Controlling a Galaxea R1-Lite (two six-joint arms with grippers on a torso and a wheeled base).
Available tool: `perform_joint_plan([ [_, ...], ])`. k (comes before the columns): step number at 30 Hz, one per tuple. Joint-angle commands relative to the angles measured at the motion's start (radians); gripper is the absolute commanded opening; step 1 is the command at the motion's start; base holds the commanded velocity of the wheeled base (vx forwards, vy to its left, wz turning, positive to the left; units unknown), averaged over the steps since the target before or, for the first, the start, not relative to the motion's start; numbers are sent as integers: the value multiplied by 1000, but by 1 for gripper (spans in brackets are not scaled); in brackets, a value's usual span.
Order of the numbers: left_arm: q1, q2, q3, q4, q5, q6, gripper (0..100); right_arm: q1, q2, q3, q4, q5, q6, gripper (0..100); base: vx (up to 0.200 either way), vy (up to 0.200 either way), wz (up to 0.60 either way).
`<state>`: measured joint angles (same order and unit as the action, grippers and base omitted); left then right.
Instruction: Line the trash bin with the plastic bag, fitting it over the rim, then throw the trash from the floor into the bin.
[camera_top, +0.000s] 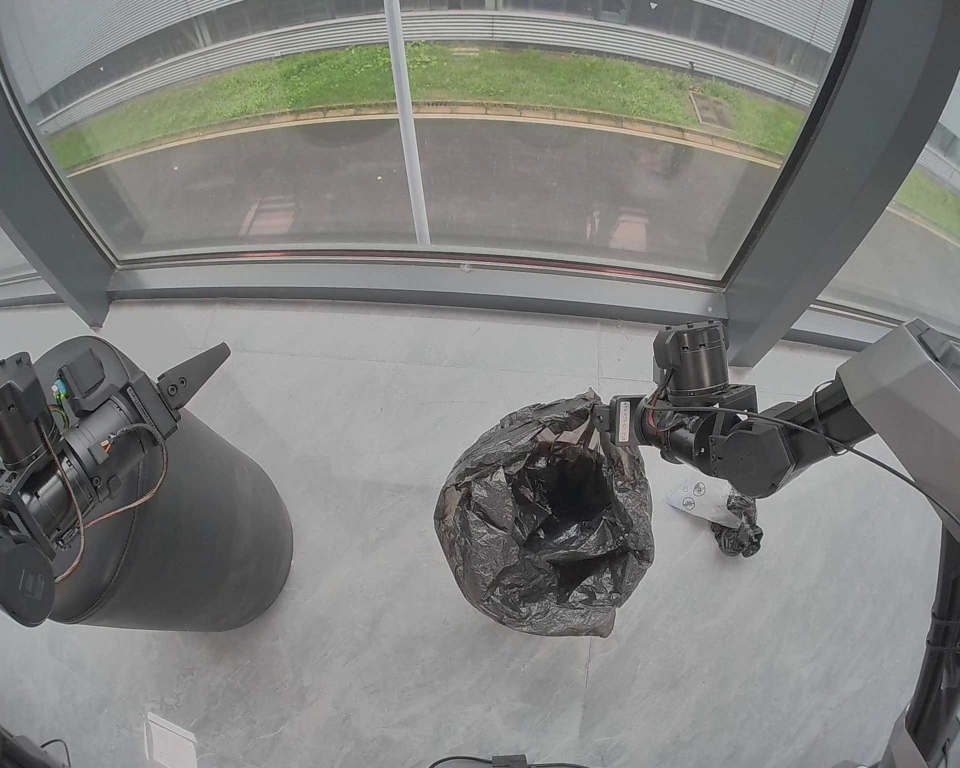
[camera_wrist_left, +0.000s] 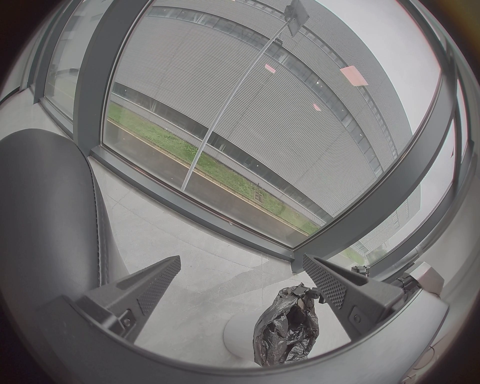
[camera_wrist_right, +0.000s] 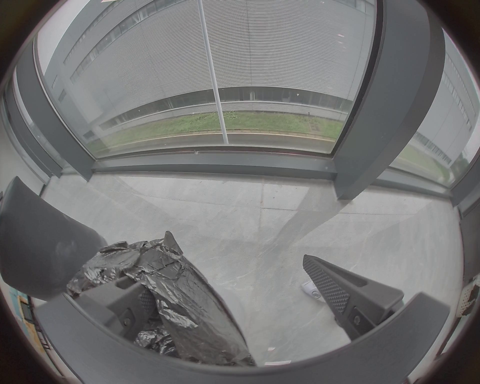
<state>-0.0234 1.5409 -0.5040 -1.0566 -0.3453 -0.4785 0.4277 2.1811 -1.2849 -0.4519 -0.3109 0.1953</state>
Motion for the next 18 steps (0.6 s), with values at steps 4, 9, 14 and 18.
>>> perform_joint_plan([
  [4, 0, 7, 2, 0, 0, 0, 100, -3, 25, 32, -2, 62, 41, 100, 0, 0, 0],
  [9, -1, 7, 2, -2, 0, 0, 100, -20, 46, 24, -1, 118, 58, 100, 0, 0, 0],
  [14, -3, 12, 4, 0, 0, 0, 100, -27, 55, 2, 1, 157, 84, 100, 0, 0, 0],
  [18, -4, 10, 5, 0, 0, 0, 100, -38, 78, -14, 6, 162, 88, 100, 0, 0, 0],
])
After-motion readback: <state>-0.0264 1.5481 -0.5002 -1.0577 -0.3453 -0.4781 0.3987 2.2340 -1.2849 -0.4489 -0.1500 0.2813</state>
